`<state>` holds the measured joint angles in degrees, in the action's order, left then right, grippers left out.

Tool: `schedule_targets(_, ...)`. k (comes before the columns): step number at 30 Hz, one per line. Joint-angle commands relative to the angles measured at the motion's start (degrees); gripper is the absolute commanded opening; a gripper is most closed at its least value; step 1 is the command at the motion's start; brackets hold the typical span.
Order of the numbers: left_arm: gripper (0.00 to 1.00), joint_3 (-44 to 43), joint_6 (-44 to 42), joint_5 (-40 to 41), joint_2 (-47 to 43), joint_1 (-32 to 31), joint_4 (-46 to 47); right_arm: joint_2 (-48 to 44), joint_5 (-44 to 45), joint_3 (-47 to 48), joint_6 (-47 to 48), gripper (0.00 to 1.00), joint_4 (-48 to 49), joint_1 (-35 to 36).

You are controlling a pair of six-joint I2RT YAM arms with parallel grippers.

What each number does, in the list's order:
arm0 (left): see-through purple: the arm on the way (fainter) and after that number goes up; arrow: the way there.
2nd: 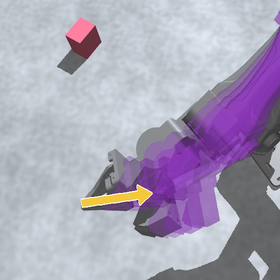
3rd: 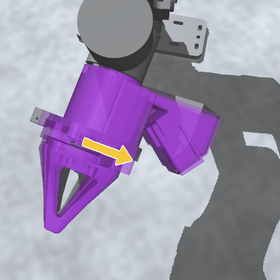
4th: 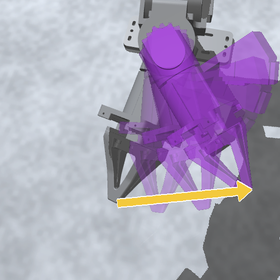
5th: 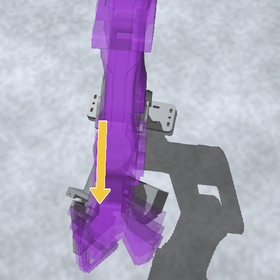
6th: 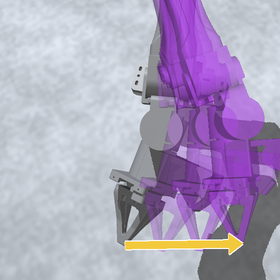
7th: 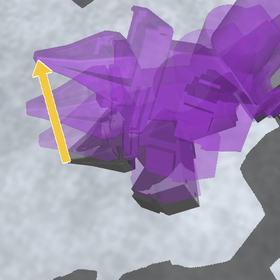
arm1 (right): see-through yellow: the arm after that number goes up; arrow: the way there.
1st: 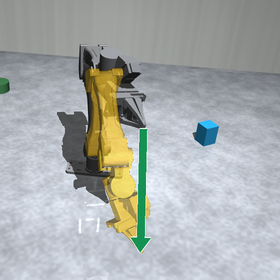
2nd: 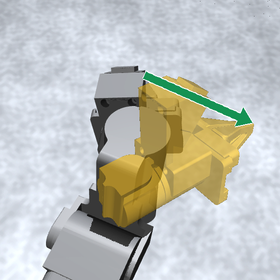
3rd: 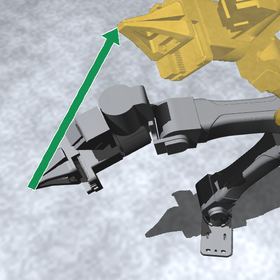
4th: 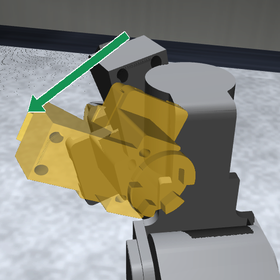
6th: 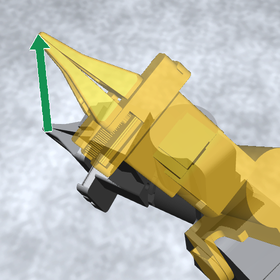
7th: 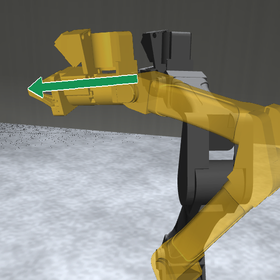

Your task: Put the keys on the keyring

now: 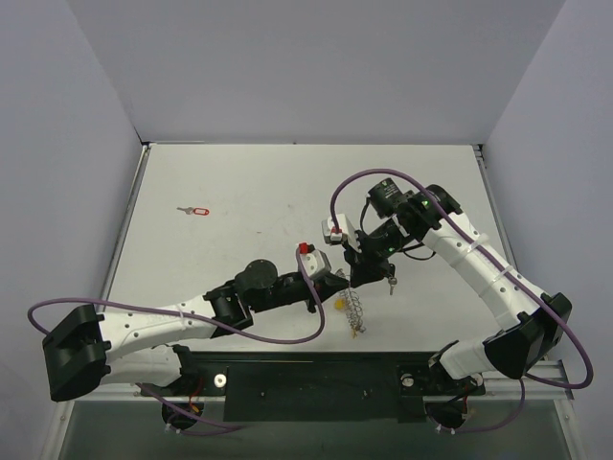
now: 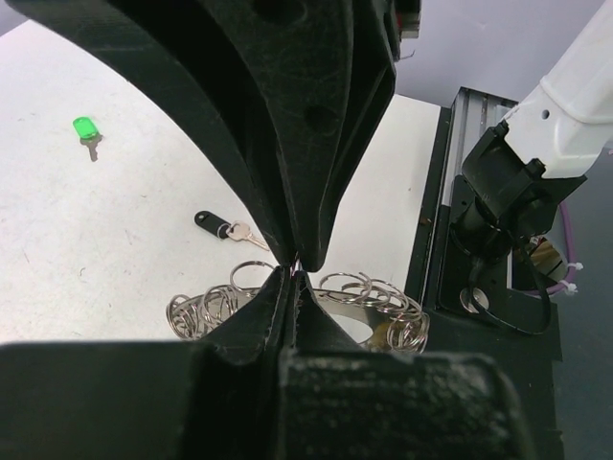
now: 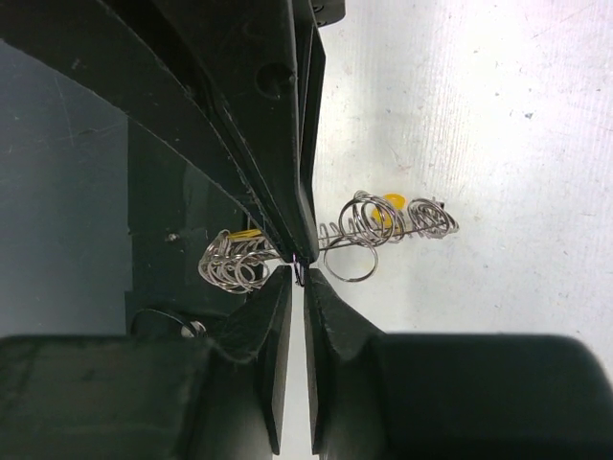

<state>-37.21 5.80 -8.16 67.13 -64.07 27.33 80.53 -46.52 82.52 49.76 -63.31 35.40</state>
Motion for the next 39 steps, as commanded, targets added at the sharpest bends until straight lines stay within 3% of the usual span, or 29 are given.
schedule_targets(1,0.0,0.6,2.0,1.7,-2.8,-0.2,4.7,-0.6,-4.9,1.6,-0.5,0.15,-1.1,-0.7)
schedule_targets(2,0.0,2.0,2.5,2.9,-3.8,-0.2,6.2,-1.1,-5.7,1.5,-0.9,0.28,-0.9,-1.7)
schedule_targets(4,0.0,4.4,4.2,4.0,-5.5,-0.2,9.9,-2.1,-8.7,0.7,-0.9,0.41,-0.4,-4.0)
schedule_targets(8,0.0,9.6,7.3,4.2,-8.5,-0.2,18.2,-5.1,-16.7,-2.9,4.6,0.46,-0.1,-7.4)
schedule_targets(13,0.0,12.9,9.6,4.0,-10.1,-0.2,23.1,-7.2,-20.7,-8.6,17.3,0.47,-0.7,-7.3)
schedule_targets(21,0.0,14.7,11.5,2.3,-9.0,-0.2,29.3,-5.6,-17.9,-5.5,17.3,0.45,-1.1,-4.6)
schedule_targets(39,0.0,11.6,13.0,-0.7,-5.6,-0.2,28.7,-4.2,-16.2,-3.0,14.5,0.34,-1.1,-2.3)
